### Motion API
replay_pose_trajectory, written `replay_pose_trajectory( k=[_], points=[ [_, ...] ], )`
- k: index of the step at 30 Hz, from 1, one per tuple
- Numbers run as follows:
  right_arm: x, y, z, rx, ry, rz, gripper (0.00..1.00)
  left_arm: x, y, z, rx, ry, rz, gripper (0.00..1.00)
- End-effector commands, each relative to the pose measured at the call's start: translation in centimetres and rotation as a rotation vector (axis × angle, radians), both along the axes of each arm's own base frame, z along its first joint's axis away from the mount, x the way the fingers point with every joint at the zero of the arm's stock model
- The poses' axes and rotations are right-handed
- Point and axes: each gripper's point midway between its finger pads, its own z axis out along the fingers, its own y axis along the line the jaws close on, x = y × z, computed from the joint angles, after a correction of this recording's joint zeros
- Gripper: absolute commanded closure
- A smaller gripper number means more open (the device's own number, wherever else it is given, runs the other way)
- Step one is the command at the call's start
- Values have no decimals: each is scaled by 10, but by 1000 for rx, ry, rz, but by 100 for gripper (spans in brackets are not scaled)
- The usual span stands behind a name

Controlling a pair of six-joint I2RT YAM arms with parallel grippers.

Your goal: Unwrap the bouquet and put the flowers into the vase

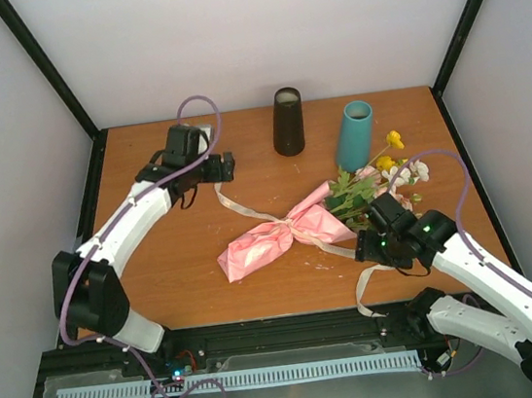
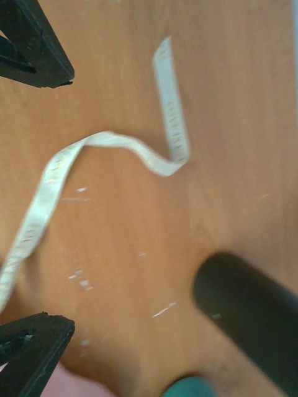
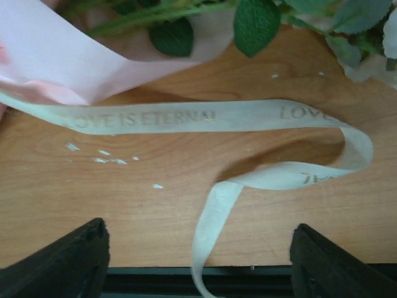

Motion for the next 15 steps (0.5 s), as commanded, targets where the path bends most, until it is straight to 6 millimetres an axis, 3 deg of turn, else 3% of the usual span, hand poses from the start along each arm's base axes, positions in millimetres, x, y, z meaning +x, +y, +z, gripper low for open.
replay_pose_trajectory(
  k=[1, 2, 4, 8, 15],
  points=[
    [-2, -16, -18, -79, 41, -86, 14, -38, -17, -3, -114, 44, -126, 0],
    [-1, -19, -21, -95, 41, -105, 7, -47, -17, -2, -132, 45, -138, 0],
    [3, -23, -26, -124, 38, -134, 1, -64, -17, -7, -164, 62, -159, 0],
    [8, -30, -37, -159, 41, -199, 0, -97, -15, -23, -208, 90, -186, 0],
    [14, -42, -49, -130, 38, -414, 0, -130, -8, -46, -251, 124, -180, 1]
  ],
)
